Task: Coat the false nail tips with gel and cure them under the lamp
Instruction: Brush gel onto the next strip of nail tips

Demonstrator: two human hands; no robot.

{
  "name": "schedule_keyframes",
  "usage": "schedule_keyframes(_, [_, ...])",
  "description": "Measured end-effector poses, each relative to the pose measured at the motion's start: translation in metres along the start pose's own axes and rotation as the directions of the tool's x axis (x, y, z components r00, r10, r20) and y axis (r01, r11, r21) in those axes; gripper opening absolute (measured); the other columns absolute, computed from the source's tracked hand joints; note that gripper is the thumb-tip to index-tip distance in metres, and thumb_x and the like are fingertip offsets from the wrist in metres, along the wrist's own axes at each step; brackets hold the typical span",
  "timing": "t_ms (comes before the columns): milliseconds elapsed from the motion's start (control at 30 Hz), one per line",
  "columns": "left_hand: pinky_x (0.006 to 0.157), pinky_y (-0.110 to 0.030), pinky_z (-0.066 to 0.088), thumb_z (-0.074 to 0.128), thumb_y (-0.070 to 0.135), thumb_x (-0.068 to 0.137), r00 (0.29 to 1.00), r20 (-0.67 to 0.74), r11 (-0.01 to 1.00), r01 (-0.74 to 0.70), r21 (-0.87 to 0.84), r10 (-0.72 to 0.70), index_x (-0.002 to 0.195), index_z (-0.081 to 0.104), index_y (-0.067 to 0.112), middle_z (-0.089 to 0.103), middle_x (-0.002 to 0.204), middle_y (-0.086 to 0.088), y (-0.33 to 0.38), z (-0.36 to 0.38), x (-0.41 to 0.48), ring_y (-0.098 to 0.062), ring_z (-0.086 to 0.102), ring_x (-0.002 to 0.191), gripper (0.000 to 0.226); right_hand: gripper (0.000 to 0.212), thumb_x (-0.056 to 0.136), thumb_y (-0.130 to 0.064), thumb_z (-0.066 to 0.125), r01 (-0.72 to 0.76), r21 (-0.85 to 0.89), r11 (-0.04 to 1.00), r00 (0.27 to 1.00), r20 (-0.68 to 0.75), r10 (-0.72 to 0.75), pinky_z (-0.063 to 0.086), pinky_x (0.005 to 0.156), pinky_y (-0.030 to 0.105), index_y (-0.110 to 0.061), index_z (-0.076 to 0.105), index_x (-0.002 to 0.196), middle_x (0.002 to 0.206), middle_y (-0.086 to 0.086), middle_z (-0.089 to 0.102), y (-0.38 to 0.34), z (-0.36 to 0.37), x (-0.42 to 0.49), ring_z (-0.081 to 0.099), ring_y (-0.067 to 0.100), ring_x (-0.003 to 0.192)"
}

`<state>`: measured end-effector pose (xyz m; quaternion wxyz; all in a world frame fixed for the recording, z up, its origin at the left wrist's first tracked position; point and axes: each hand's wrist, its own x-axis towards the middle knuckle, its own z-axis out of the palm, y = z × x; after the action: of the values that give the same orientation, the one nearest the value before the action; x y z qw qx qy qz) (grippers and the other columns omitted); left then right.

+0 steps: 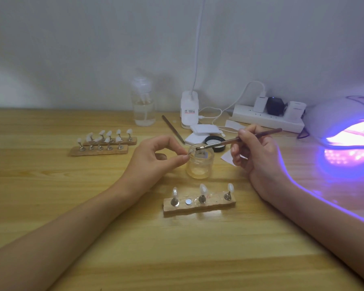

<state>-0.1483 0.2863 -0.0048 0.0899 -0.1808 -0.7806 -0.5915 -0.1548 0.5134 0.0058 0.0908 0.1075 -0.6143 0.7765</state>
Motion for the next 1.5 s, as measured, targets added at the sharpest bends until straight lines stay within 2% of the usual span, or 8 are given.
schedule_keyframes(133, [0.053, -0.009, 0.035, 0.079, 0.016, 0.082, 1.0, 0.005, 1.0, 0.003, -0.011, -0.003, 0.077, 0.068, 0.017, 0.071, 0.091, 0.002, -0.0011, -0.0005, 0.0001, -0.004, 0.033, 0.047, 0.012, 0.026, 0.094, -0.026, 0.059, 0.026, -0.009, 1.0, 0.998, 0.066, -0.025, 0.045, 0.049, 0.02, -0.029, 0.059, 0.068, 0.06, 0.001, 0.061, -0.0008, 0.0015, -0.0012, 0.057, 0.012, 0.054])
schedule_keyframes(300, [0.052, -0.008, 0.034, 0.079, 0.016, 0.082, 1.0, 0.007, 1.0, -0.002, -0.017, 0.002, 0.077, 0.068, 0.017, 0.071, 0.092, 0.0, -0.0009, -0.0003, 0.0, -0.003, 0.032, 0.046, 0.012, 0.031, 0.099, -0.019, 0.056, 0.001, -0.001, 1.0, 1.0, 0.013, -0.001, 0.044, 0.048, 0.02, -0.026, 0.057, 0.068, 0.058, 0.0, 0.059, 0.0, -0.0001, -0.0002, 0.056, 0.011, 0.052])
schedule_keyframes(433, [0.053, -0.01, 0.035, 0.079, 0.015, 0.082, 1.0, 0.003, 1.0, -0.001, -0.017, 0.001, 0.077, 0.068, 0.017, 0.071, 0.092, 0.0, -0.0002, -0.0001, -0.0002, -0.004, 0.033, 0.047, 0.012, 0.024, 0.093, -0.027, 0.06, 0.028, -0.011, 1.0, 0.997, 0.072, -0.027, 0.045, 0.048, 0.02, -0.028, 0.058, 0.069, 0.06, 0.002, 0.061, -0.0001, 0.0013, -0.0004, 0.057, 0.013, 0.053])
schedule_keyframes(567, [0.053, -0.009, 0.034, 0.078, 0.014, 0.082, 1.0, 0.004, 1.0, -0.005, -0.017, 0.005, 0.076, 0.067, 0.017, 0.071, 0.092, -0.001, 0.0, 0.0001, -0.0001, -0.004, 0.033, 0.047, 0.013, 0.022, 0.089, -0.027, 0.061, 0.006, -0.017, 1.0, 1.0, 0.017, -0.006, 0.045, 0.048, 0.02, -0.028, 0.058, 0.067, 0.058, 0.0, 0.06, 0.001, -0.0003, 0.0006, 0.056, 0.011, 0.052])
schedule_keyframes(733, [0.051, -0.008, 0.034, 0.078, 0.013, 0.082, 1.0, 0.005, 1.0, -0.008, -0.022, 0.008, 0.075, 0.067, 0.018, 0.071, 0.092, -0.001, -0.0003, -0.0001, -0.0001, -0.003, 0.033, 0.046, 0.013, 0.024, 0.093, -0.027, 0.06, 0.032, -0.019, 0.999, 0.996, 0.078, -0.031, 0.045, 0.049, 0.021, -0.028, 0.058, 0.07, 0.06, 0.001, 0.061, 0.001, 0.0008, 0.0001, 0.057, 0.013, 0.054])
schedule_keyframes(1167, [0.048, -0.008, 0.031, 0.078, 0.013, 0.082, 1.0, 0.002, 1.0, -0.009, -0.013, 0.009, 0.076, 0.067, 0.018, 0.071, 0.088, 0.006, 0.0002, 0.0, 0.0, -0.005, 0.032, 0.046, 0.013, 0.023, 0.099, -0.018, 0.056, -0.013, -0.009, 1.0, 1.0, -0.006, 0.013, 0.044, 0.048, 0.02, -0.018, 0.052, 0.076, 0.058, 0.002, 0.06, 0.002, -0.0004, 0.0008, 0.056, 0.012, 0.052])
schedule_keyframes(1333, [0.049, -0.007, 0.032, 0.079, 0.021, 0.08, 1.0, 0.008, 1.0, -0.02, -0.022, 0.02, 0.076, 0.067, 0.02, 0.071, 0.089, 0.008, -0.0006, -0.0003, -0.0006, -0.003, 0.032, 0.045, 0.012, 0.019, 0.093, -0.026, 0.059, -0.007, 0.013, 1.0, 0.999, 0.047, 0.007, 0.045, 0.048, 0.02, -0.016, 0.05, 0.078, 0.059, 0.001, 0.06, 0.001, 0.0008, 0.0001, 0.055, 0.012, 0.053])
schedule_keyframes(1500, [0.048, -0.009, 0.031, 0.079, 0.021, 0.079, 1.0, 0.011, 0.999, -0.024, -0.023, 0.024, 0.076, 0.067, 0.022, 0.07, 0.087, 0.011, -0.0013, -0.0004, 0.0, -0.002, 0.032, 0.044, 0.012, 0.02, 0.087, -0.028, 0.064, -0.009, 0.021, 1.0, 1.0, 0.004, 0.008, 0.044, 0.047, 0.019, -0.017, 0.051, 0.076, 0.057, 0.001, 0.059, 0.0008, -0.0002, 0.0005, 0.055, 0.012, 0.051])
